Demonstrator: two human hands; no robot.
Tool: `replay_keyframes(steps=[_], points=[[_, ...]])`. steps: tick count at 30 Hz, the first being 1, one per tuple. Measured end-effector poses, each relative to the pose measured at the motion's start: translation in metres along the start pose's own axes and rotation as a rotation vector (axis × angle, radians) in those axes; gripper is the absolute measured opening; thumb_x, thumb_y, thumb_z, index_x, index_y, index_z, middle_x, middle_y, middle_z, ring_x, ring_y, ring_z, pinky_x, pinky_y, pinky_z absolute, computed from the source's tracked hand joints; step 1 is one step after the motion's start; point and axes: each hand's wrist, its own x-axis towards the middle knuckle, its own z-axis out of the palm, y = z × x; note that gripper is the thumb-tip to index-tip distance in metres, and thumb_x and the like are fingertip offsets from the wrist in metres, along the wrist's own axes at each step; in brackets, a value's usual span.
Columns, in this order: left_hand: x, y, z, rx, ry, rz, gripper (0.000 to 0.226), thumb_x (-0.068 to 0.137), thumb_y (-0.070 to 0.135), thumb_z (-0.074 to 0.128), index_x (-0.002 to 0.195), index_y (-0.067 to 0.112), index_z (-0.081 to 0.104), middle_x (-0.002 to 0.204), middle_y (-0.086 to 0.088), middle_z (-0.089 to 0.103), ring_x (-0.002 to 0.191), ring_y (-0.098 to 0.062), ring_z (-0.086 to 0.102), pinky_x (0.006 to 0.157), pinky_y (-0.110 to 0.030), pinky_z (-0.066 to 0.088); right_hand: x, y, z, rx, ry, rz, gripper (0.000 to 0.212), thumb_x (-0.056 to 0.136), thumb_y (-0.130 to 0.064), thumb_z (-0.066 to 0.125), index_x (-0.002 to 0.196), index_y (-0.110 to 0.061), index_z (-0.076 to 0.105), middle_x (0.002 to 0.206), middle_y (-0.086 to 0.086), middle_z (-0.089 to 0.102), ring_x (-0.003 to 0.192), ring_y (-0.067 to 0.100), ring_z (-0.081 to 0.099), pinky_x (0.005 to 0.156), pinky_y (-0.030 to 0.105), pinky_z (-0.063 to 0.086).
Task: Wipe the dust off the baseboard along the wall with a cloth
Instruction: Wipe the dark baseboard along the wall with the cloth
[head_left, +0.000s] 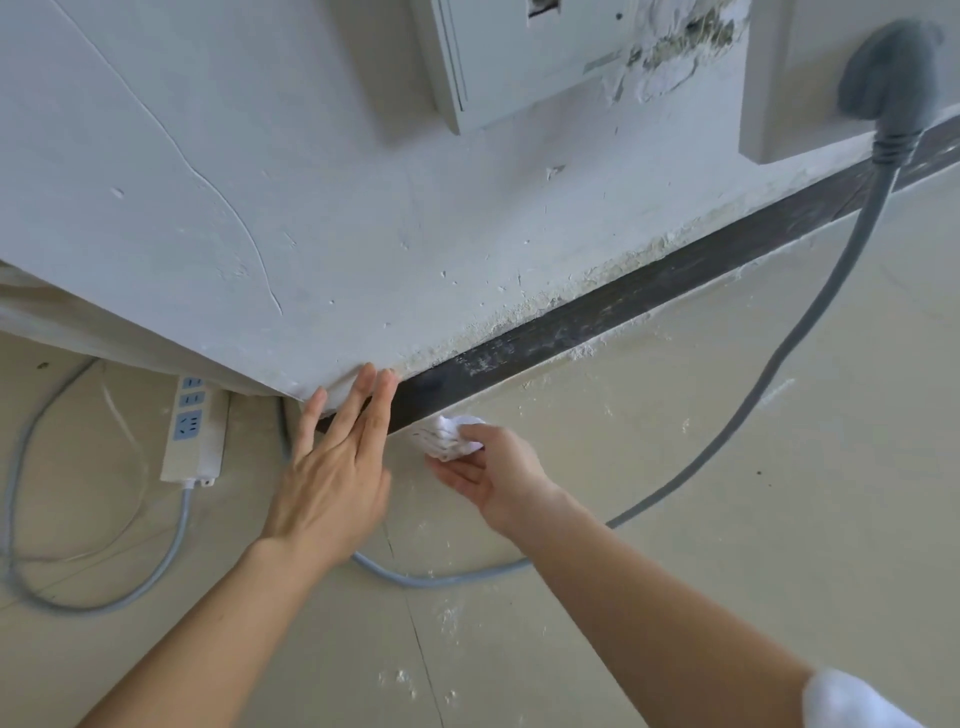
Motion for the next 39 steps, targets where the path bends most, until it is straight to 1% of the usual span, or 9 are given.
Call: replay_keyframes(steps=[4, 10, 15, 20, 24, 28, 33, 35, 39], points=[[0.001, 0.0, -0.003, -0.033, -0.02, -0.016, 0.076, 0.075, 0.015, 0.029, 0.149, -0.001, 0.022, 0.152, -0.008, 0.035, 0.148, -0.011, -0.001, 0.119, -0.039, -0.003, 0.011, -0.008, 0.028, 0.049, -0.129, 0.0, 0.017, 0.096, -0.001, 0.044, 0.094, 0.005, 0.06, 0.09, 0.022, 0.065, 0.075, 0.027, 0.066, 0.069, 0.031, 0.06], [-0.002, 0.007, -0.004, -0.044, -0.031, -0.018, 0.075, 0.082, 0.024, 0.036, 0.15, 0.0, 0.016, 0.148, -0.007, 0.042, 0.146, -0.021, 0.015, 0.119, -0.04, -0.001, -0.004, -0.072, -0.007, 0.176, -0.04, -0.138, 0.013, 0.094, 0.007, 0.043, 0.096, 0.014, 0.054, 0.091, 0.032, 0.063, 0.076, 0.034, 0.067, 0.063, 0.032, 0.061], [-0.001, 0.007, -0.005, -0.062, -0.058, -0.031, 0.076, 0.083, 0.028, 0.035, 0.151, 0.0, 0.016, 0.149, -0.007, 0.041, 0.147, -0.02, 0.011, 0.119, -0.039, -0.004, -0.011, -0.081, -0.039, 0.518, 0.09, -0.287, 0.03, 0.093, 0.0, 0.047, 0.122, 0.009, 0.05, 0.1, 0.026, 0.062, 0.083, 0.033, 0.068, 0.068, 0.035, 0.061], [-0.002, 0.008, -0.005, -0.072, -0.051, -0.033, 0.07, 0.089, 0.03, 0.033, 0.151, 0.001, 0.017, 0.149, -0.004, 0.041, 0.147, -0.019, 0.013, 0.119, -0.039, -0.005, -0.014, -0.027, -0.007, 0.135, 0.07, -0.087, 0.02, 0.086, 0.004, 0.039, 0.081, 0.002, 0.059, 0.062, 0.015, 0.068, 0.06, 0.024, 0.067, 0.064, 0.029, 0.059], [-0.003, 0.005, -0.005, -0.048, -0.062, -0.018, 0.073, 0.09, 0.036, 0.031, 0.151, 0.002, 0.014, 0.155, -0.004, 0.031, 0.147, -0.021, 0.011, 0.119, -0.039, -0.004, -0.008, -0.013, 0.029, 0.013, -0.078, -0.02, 0.02, 0.092, -0.001, 0.044, 0.096, 0.005, 0.062, 0.082, 0.02, 0.07, 0.074, 0.027, 0.069, 0.073, 0.032, 0.059], [-0.003, 0.008, -0.005, -0.053, -0.057, -0.022, 0.075, 0.088, 0.037, 0.033, 0.15, 0.0, 0.012, 0.154, -0.007, 0.032, 0.147, -0.023, 0.012, 0.118, -0.042, 0.002, -0.014, -0.052, 0.025, 0.168, -0.035, -0.083, 0.02, 0.088, 0.003, 0.043, 0.096, 0.014, 0.058, 0.083, 0.026, 0.066, 0.059, 0.026, 0.068, 0.054, 0.026, 0.059], [-0.003, 0.011, -0.006, -0.093, -0.044, -0.043, 0.079, 0.085, 0.036, 0.036, 0.151, 0.001, 0.011, 0.156, -0.003, 0.021, 0.148, -0.021, 0.007, 0.118, -0.04, -0.003, -0.029, -0.083, -0.016, 0.426, 0.045, -0.272, 0.019, 0.091, 0.001, 0.046, 0.104, 0.008, 0.057, 0.091, 0.023, 0.064, 0.077, 0.028, 0.068, 0.069, 0.031, 0.061], [-0.003, 0.011, -0.007, -0.107, -0.052, -0.05, 0.079, 0.084, 0.033, 0.036, 0.152, 0.001, 0.013, 0.156, -0.003, 0.024, 0.148, -0.02, 0.005, 0.118, -0.039, -0.005, -0.03, -0.075, -0.027, 0.504, 0.084, -0.268, 0.019, 0.091, -0.004, 0.044, 0.104, 0.004, 0.056, 0.085, 0.019, 0.066, 0.072, 0.026, 0.069, 0.065, 0.03, 0.061], [-0.004, 0.011, -0.002, -0.1, -0.025, -0.076, 0.08, 0.073, 0.007, 0.032, 0.151, 0.003, 0.016, 0.149, -0.002, 0.041, 0.148, -0.019, 0.005, 0.117, -0.04, -0.002, -0.015, -0.019, -0.013, 0.054, 0.078, -0.064, 0.019, 0.086, -0.002, 0.041, 0.079, -0.005, 0.059, 0.059, 0.009, 0.067, 0.05, 0.018, 0.065, 0.051, 0.022, 0.055]])
